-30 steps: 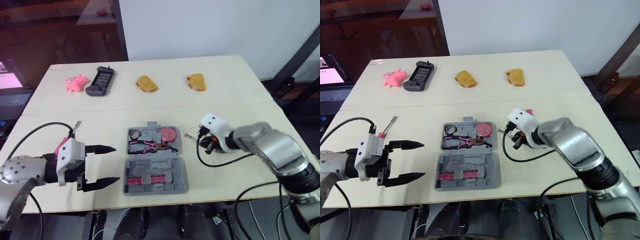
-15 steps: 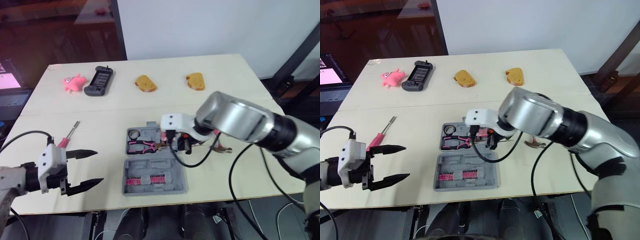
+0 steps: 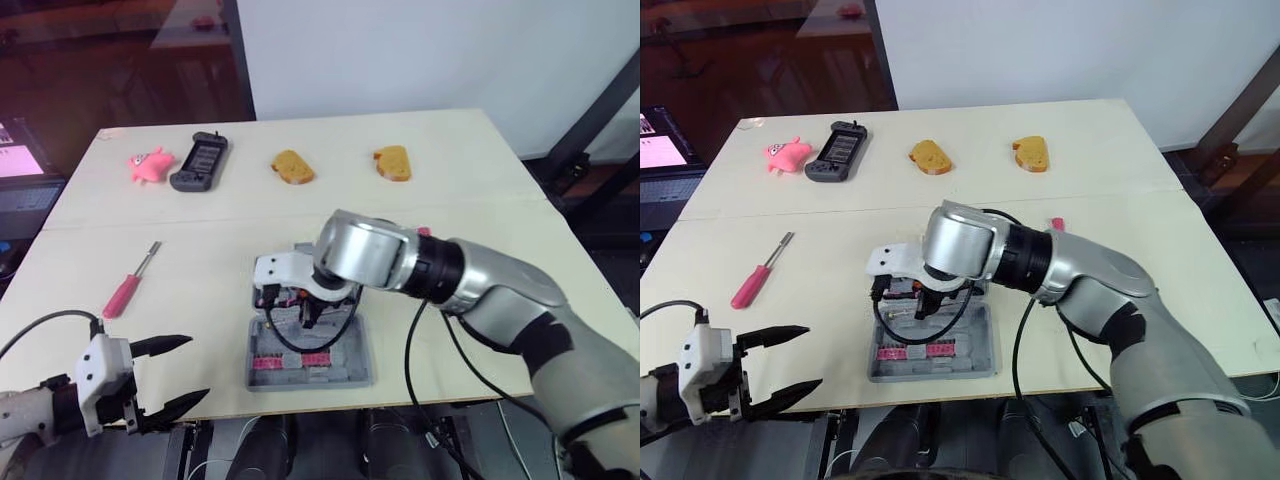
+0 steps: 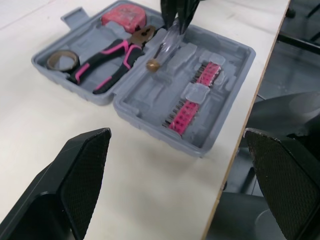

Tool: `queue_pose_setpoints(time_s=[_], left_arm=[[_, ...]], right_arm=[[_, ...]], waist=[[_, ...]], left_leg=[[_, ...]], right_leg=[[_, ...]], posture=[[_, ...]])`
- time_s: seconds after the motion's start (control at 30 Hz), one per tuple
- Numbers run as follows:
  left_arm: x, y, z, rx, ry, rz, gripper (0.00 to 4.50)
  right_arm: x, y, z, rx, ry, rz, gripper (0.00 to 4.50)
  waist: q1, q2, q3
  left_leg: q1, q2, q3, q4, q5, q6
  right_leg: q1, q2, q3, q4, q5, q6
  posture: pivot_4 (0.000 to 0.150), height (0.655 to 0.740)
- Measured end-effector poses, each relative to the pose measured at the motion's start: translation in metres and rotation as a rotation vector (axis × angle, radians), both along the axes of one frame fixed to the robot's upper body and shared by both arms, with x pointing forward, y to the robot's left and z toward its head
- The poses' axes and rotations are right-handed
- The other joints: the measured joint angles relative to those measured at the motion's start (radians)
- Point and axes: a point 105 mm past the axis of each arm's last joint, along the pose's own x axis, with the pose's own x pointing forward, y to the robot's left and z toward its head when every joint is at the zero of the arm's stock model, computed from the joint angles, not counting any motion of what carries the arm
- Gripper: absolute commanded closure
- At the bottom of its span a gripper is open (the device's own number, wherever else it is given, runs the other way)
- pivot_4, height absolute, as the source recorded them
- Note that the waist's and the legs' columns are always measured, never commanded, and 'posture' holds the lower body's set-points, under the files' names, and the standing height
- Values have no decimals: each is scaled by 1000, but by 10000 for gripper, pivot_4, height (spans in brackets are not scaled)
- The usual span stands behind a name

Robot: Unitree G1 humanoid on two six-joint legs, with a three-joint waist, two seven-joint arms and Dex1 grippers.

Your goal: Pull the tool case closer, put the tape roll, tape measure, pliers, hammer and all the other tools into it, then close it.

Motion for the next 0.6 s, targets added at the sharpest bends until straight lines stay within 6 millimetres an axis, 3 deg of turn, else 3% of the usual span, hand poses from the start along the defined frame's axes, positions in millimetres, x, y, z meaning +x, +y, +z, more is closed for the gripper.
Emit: queue_pose_setpoints(time_s=[0.2, 0.6], left_arm=[[-1, 0, -1, -5, -12, 15, 0], [-1, 5, -5, -1, -9, 36, 0]], right_arm=[[5, 20, -11, 3, -14, -20, 44840], [9, 13, -33, -39, 1, -81, 44840]], waist=[[-7, 0, 0], [-20, 0, 0]], left_leg=[[0, 0, 0, -1, 0, 0], [0, 0, 0, -1, 0, 0]], right_leg=[[-1, 0, 0, 0, 0, 0], [-1, 1, 0, 0, 0, 0]], posture=[[1500, 7400], [1500, 7400]])
